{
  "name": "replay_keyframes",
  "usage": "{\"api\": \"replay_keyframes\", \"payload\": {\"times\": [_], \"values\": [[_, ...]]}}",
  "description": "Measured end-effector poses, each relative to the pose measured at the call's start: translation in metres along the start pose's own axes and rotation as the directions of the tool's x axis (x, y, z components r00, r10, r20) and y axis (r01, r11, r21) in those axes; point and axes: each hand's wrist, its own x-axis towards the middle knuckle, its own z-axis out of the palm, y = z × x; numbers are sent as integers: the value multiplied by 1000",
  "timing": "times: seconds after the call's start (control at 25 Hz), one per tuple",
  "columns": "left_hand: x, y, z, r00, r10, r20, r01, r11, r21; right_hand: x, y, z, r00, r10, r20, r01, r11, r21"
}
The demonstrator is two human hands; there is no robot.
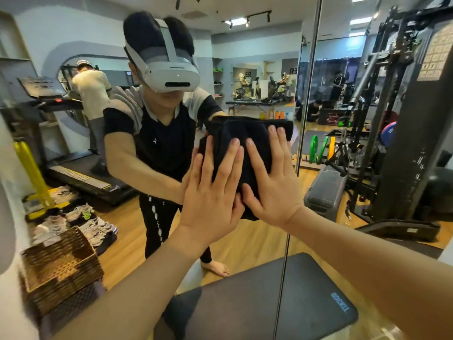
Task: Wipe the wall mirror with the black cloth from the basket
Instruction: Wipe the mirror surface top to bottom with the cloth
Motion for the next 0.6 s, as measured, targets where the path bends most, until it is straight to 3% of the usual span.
{"api": "replay_keyframes", "payload": {"times": [0.6], "values": [[-120, -167, -71, 997, 42, 58, -47, 994, 98, 32, -190, 81, 989, -78, -129, 90, 992, 89]]}}
